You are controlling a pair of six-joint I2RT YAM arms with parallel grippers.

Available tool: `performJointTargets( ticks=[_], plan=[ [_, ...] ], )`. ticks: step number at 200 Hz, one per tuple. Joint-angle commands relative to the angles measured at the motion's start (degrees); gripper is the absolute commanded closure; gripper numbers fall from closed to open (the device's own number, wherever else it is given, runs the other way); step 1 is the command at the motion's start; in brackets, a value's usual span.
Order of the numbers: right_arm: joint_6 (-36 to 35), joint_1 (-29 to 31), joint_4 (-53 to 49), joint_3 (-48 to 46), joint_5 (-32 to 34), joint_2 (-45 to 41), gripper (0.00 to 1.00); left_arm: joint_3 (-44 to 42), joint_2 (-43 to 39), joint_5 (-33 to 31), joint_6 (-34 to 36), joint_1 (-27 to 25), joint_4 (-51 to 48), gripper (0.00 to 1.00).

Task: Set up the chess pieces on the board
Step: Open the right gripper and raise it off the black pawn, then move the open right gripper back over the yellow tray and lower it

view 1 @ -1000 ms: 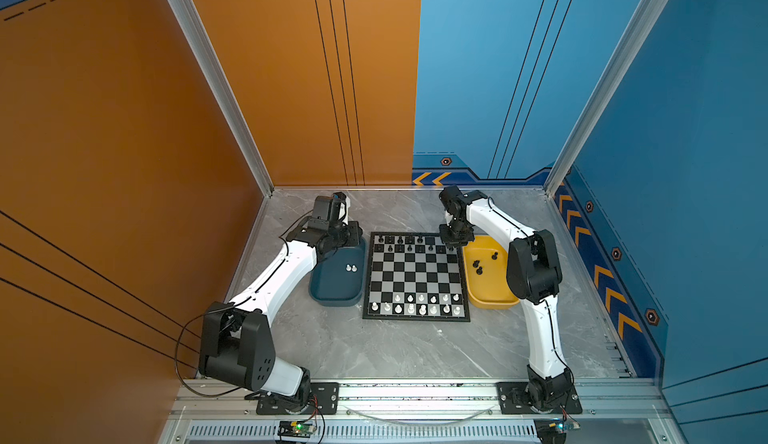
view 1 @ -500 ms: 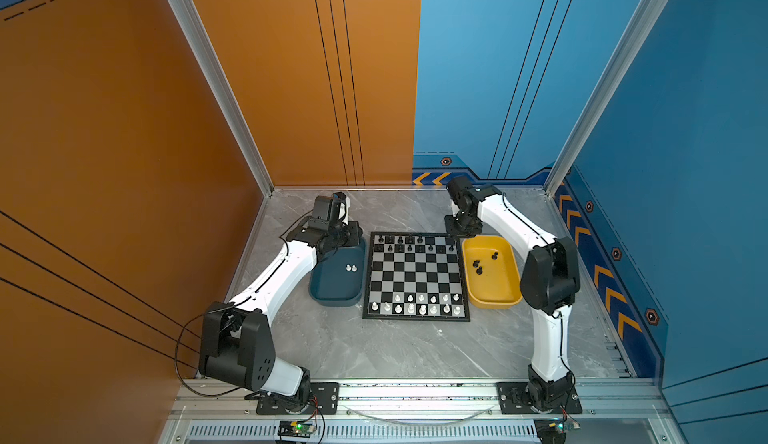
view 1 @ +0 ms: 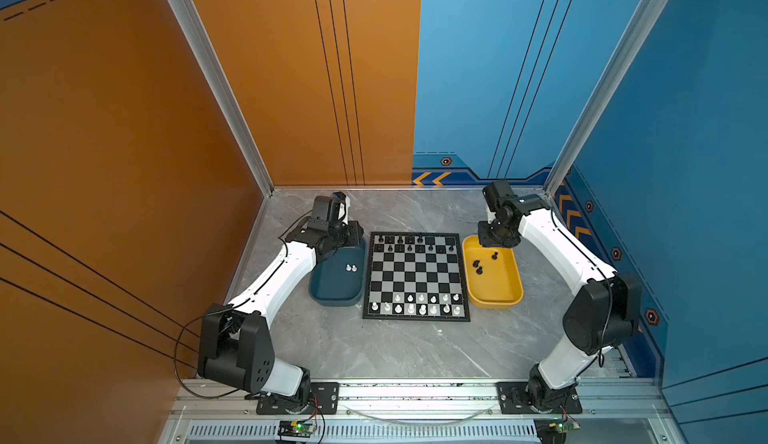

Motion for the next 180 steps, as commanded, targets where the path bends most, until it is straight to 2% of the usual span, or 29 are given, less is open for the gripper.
performJointTargets(
  ticks=[1, 49, 125, 180],
  plan=[
    [0.35, -0.26, 2.23, -3.35, -1.50, -1.12, 0.64, 0.60, -1.14, 1.18, -0.38, -0.62, -0.08, 0.64],
    [1.72, -0.59, 6.58, -9.13, -3.62, 0.65, 0.65, 1.13, -0.69, 1.04, -0.38, -1.23, -0.08, 0.64],
    [1.46, -1.48, 10.24, -9.73, -5.05, 7.75, 0.66, 1.32, -0.16, 0.85, -0.29, -1.67, -0.38, 0.64],
    [1.72, -2.54, 11.79, -10.78, -5.69, 9.79, 0.67, 1.71, 0.32, 0.53, -0.29, -1.76, -0.60, 0.64]
  ],
)
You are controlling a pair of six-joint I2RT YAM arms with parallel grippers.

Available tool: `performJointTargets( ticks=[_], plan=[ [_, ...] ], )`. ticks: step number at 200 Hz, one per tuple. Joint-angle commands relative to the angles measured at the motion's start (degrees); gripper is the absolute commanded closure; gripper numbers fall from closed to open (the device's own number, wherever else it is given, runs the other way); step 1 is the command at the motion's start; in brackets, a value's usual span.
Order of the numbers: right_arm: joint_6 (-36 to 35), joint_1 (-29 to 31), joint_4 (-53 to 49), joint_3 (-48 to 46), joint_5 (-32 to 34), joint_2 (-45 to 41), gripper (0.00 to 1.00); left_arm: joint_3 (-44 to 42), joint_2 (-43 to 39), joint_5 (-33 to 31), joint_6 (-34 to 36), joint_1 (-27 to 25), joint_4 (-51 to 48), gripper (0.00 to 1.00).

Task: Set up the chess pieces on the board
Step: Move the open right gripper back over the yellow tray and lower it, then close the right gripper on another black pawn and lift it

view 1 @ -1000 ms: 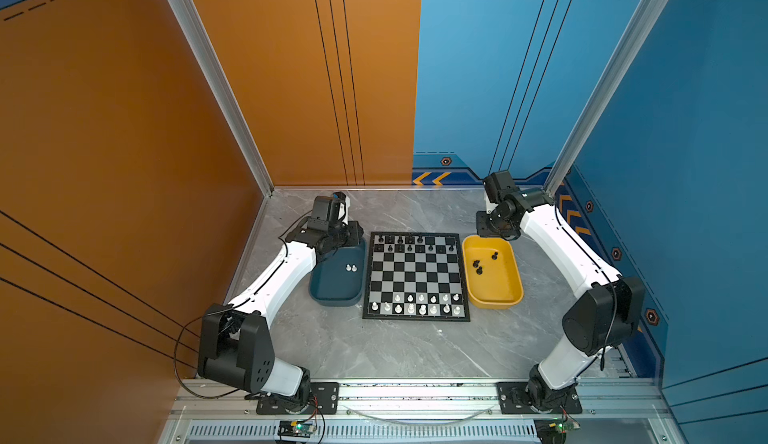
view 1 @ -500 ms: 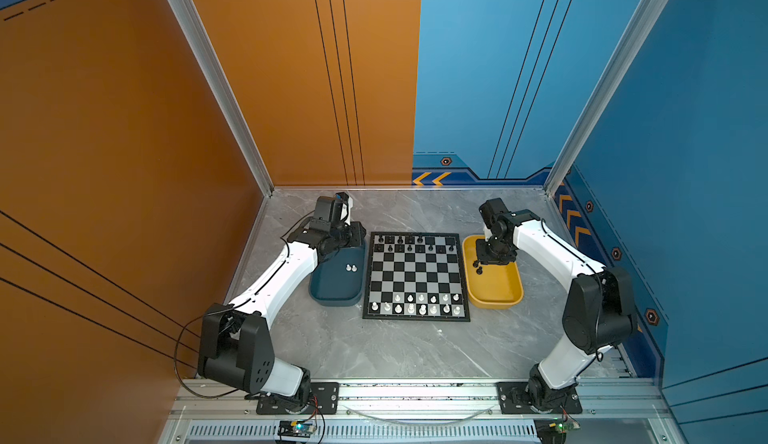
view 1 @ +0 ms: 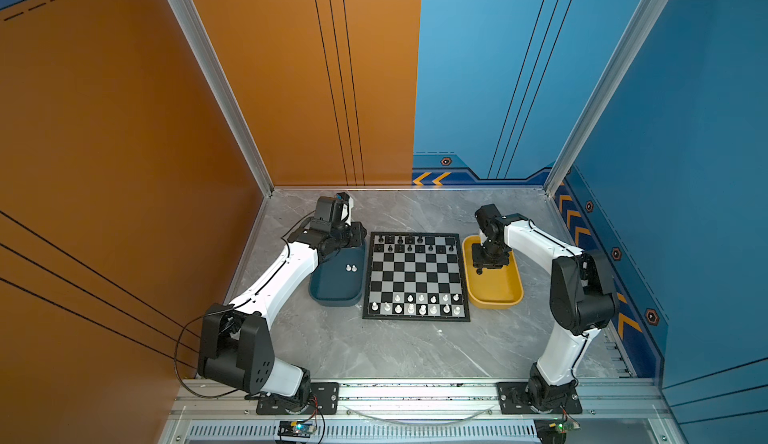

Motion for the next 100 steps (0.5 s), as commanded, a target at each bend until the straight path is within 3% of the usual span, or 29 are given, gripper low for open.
performJointTargets(
  ticks=[1, 100],
  plan=[
    [1.09, -0.64, 1.15, -0.81, -0.96, 1.22, 0.67, 1.73, 0.34, 0.37, -0.29, -0.53, -0.60, 0.64],
    [1.27, -0.90, 1.99, -0.02, -2.47, 3.37, 0.77, 2.42, 1.22, 0.28, -0.24, -0.97, -1.11, 0.64]
  ],
)
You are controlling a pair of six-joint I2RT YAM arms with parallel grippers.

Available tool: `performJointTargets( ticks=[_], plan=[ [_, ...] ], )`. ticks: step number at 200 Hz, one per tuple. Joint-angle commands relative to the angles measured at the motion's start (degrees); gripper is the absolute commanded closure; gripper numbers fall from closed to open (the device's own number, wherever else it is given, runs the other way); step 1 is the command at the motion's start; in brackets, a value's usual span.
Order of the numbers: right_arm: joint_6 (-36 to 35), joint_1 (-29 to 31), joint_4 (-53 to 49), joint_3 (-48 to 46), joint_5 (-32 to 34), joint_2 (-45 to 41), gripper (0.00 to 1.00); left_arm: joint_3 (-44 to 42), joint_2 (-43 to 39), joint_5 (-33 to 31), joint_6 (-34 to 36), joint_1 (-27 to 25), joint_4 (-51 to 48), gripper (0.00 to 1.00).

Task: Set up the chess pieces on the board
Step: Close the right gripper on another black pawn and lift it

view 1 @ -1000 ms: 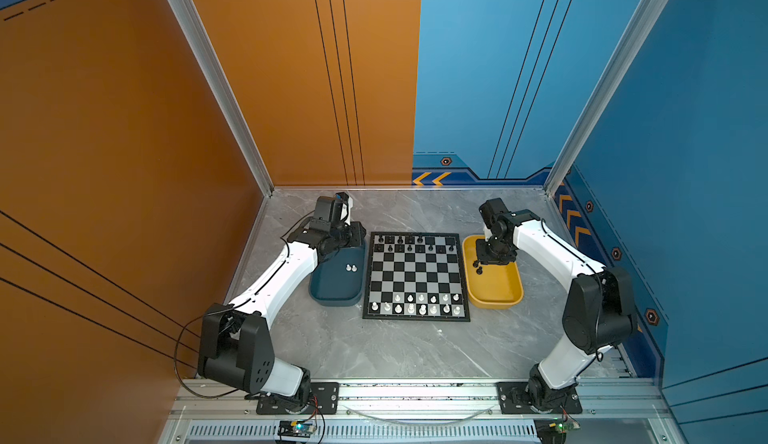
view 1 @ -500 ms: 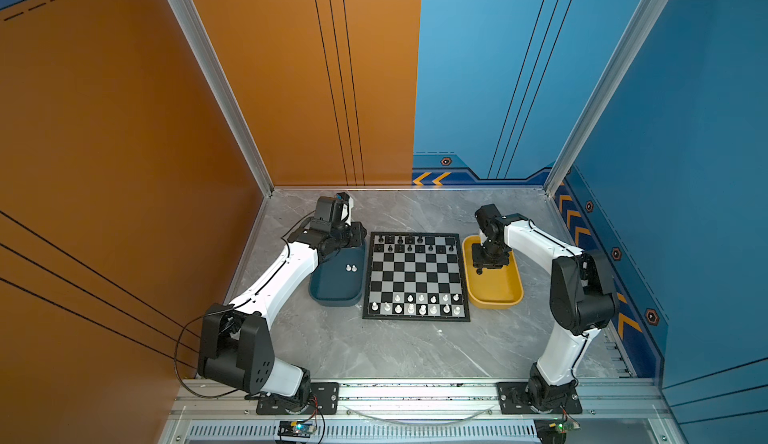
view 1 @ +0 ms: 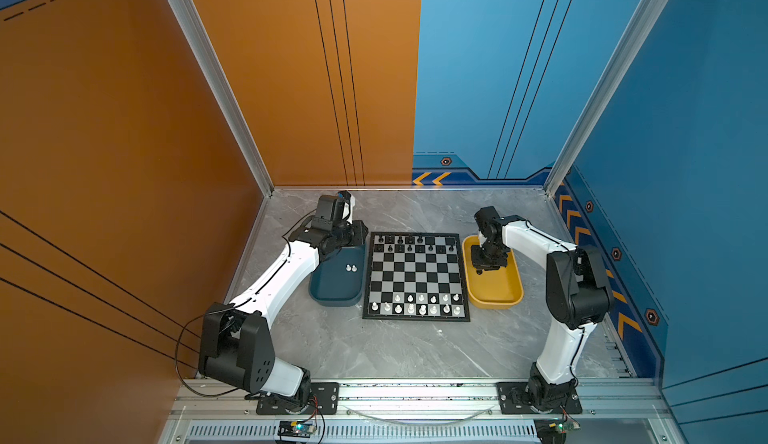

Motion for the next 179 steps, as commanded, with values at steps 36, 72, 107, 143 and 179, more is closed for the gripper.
performJointTargets(
  ticks=[36, 72, 107, 143, 179],
  plan=[
    [1.29, -0.40, 0.37, 0.27, -1.13, 0.81, 0.86, 1.49, 0.68, 0.16, -0.20, -0.38, -1.18, 0.64],
    [1.29, -0.38, -0.12, 0.38, -1.19, 0.61, 1.00, 1.51, 0.66, 0.18, -0.16, -0.43, -1.18, 0.64],
    [0.36, 0.05, -3.57, 2.10, 0.73, -1.49, 1.00, 1.44, 0.79, 0.35, 0.06, -0.35, -1.18, 0.64],
    [-0.38, 1.32, -8.76, 5.63, 4.21, -5.83, 1.00, 1.19, 0.80, 0.64, 0.50, -0.34, -1.15, 0.64],
    [-0.29, 4.84, -12.06, 12.05, 6.40, -8.32, 1.00, 0.37, 0.22, 0.68, 1.03, 0.01, -1.00, 0.64]
  ],
)
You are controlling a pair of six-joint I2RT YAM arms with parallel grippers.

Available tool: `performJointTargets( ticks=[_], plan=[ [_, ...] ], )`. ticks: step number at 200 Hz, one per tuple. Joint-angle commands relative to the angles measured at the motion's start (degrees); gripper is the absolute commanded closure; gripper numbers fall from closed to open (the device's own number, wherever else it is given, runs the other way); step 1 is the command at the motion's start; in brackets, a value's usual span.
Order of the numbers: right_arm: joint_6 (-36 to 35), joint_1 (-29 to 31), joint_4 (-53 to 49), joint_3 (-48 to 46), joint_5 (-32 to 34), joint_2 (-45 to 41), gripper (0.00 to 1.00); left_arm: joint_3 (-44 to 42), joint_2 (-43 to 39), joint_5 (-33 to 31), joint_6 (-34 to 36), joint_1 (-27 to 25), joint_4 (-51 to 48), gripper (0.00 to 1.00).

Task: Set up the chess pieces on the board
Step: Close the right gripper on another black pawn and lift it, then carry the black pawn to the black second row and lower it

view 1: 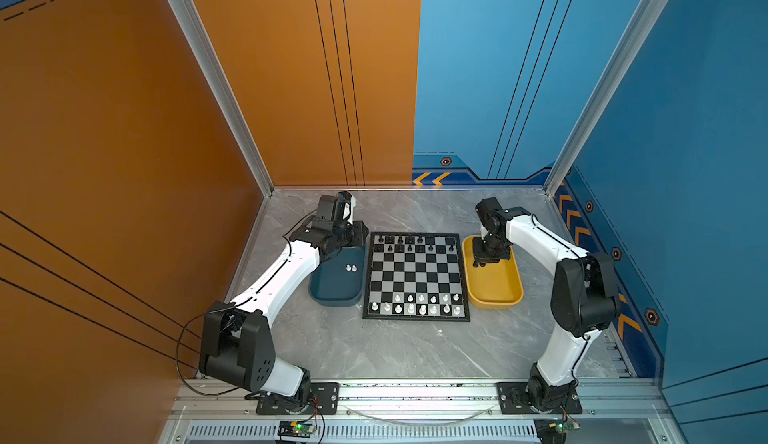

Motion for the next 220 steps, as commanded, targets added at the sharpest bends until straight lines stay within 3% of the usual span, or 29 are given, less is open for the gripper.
performJointTargets(
  ticks=[1, 47, 136, 220],
  plan=[
    [-1.04, 2.69, -4.58, 5.29, 3.12, -2.94, 1.00, 0.32, 0.11, 0.61, 1.01, 0.01, -0.94, 0.64],
    [-1.36, 7.98, -7.22, 18.18, 3.35, 3.99, 1.00, -0.79, -0.22, 1.37, 1.12, 0.71, 0.07, 0.64],
    [-0.69, 12.82, -12.29, 43.71, 1.40, 28.52, 1.00, -2.53, -0.49, 2.02, 1.40, 2.46, 0.78, 0.64],
    [0.45, 12.91, -12.62, 49.05, 0.31, 35.95, 1.00, -3.32, -0.67, 2.07, 1.40, 3.35, 0.78, 0.64]
  ],
)
